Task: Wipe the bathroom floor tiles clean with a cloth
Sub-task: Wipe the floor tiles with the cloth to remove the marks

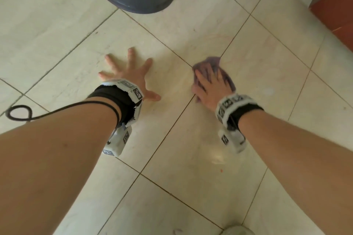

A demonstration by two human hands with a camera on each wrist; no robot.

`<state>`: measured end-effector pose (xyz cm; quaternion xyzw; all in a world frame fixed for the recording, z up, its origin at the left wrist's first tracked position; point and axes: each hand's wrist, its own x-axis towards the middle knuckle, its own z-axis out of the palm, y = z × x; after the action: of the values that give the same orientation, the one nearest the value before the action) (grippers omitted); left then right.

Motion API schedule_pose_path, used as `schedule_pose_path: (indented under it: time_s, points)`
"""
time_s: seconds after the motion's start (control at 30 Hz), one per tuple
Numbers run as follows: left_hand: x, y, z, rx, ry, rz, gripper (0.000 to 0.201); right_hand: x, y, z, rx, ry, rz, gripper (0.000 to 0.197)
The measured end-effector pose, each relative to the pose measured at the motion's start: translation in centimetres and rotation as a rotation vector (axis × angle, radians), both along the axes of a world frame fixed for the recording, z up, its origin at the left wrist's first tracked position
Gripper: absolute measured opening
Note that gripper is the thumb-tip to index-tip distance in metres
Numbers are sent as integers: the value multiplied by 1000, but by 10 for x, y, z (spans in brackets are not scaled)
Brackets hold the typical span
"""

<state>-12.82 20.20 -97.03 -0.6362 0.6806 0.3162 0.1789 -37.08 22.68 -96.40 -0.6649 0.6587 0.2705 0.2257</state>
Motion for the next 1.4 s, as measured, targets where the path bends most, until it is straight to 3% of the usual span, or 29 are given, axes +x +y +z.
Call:
schedule_pose_path:
  time_s: [0.07, 0.13, 0.27, 0.47, 0.63, 0.8, 1.0, 1.07, 1.2, 1.3, 1.4]
  points:
    - [-2, 1, 1, 7, 1, 16, 116, 17, -42, -9, -33, -15, -147, 63]
    - [-2, 1, 2, 18, -8, 27, 118, 43, -67, -12, -51, -35, -161, 63]
    - [-4, 1, 2, 21, -22, 19, 121, 74, -40, 0, -62, -133, -73, 58]
    - [-2, 1, 9, 43, -13, 14, 118, 42, 2, -2, -69, -127, 59, 55]
    - [-2, 0, 18, 75, -6, 2, 116, 28, -32, -1, -110, -90, -106, 59]
    - [19, 4, 24, 66, -34, -55, 117, 71, -63, -4, -48, -50, -202, 66]
    - [49, 26, 13, -9, -75, 103, 129, 117, 2, 0, -8, -152, 181, 61]
    - [51, 25, 15, 9, -49, 99, 129, 106, 36, 4, -38, -178, 283, 59]
    - [57, 24, 16, 35, -25, 79, 126, 54, 69, 8, -29, -114, 309, 60]
    - [58, 25, 18, 43, -23, 62, 125, 34, 41, 1, -50, -39, 144, 62]
    - [57, 24, 18, 45, -29, 56, 125, 57, -14, -11, -58, -58, -84, 68]
